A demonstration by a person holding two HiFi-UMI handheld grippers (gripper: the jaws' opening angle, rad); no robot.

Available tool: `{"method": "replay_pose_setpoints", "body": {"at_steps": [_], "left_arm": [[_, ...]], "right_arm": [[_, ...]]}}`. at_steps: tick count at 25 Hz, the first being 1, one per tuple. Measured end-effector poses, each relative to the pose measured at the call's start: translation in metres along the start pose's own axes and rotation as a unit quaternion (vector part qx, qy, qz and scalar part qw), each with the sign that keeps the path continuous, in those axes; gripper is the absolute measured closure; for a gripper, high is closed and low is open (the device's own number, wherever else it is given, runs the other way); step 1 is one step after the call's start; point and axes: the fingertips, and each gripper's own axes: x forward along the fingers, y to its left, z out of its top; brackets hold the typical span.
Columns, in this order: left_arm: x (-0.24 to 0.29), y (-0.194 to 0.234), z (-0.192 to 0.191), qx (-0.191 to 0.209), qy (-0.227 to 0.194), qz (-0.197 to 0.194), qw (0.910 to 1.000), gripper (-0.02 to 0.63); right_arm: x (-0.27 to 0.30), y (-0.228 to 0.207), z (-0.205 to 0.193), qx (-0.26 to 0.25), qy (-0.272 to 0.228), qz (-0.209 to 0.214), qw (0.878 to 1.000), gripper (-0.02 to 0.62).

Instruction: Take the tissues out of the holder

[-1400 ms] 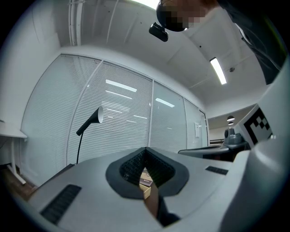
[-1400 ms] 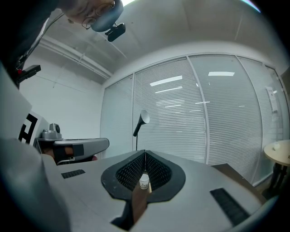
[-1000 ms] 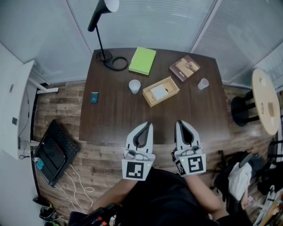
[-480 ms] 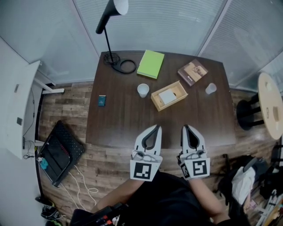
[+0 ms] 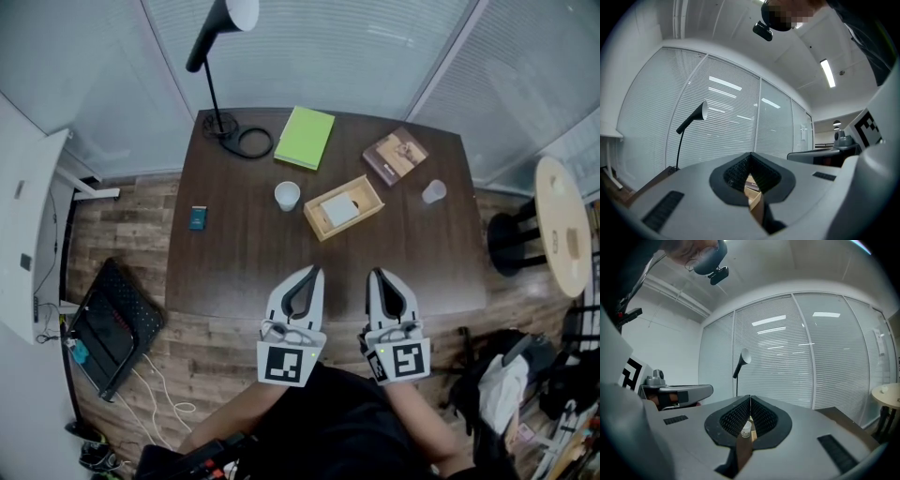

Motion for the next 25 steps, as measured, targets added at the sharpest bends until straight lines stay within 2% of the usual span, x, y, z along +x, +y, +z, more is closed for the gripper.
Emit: {"method": "replay_pose_setpoints", "body": {"at_steps": [6, 13, 16, 20, 25], "left_arm": [[0.010, 0.008, -0.007, -0.005, -0.001, 0.004, 1.0000, 0.609], [0.019, 0.011, -0.002, -0.006, -0.006, -0.001, 1.0000, 0.609], [0.016, 0.014, 0.000, -0.004, -0.007, 0.005, 1.0000, 0.609], [0.007, 0.019, -0.005, 0.001, -0.005, 0.020, 0.9998, 0.609], [-0.008, 0.032, -0.004, -0.010, -0.010, 0.059, 0.9981, 0.609]], "right_arm": [[0.004, -0.002, -0.001, -0.017, 0.010, 0.004, 1.000, 0.586], [0.011, -0.012, 0.012, -0.040, -0.010, -0.030, 0.999, 0.586], [0.010, -0.016, 0.013, -0.040, -0.010, -0.032, 0.999, 0.587], [0.012, -0.018, 0.005, -0.031, -0.002, -0.030, 0.999, 0.586], [0.021, -0.008, 0.009, -0.030, -0.005, 0.002, 1.000, 0.586]]}}
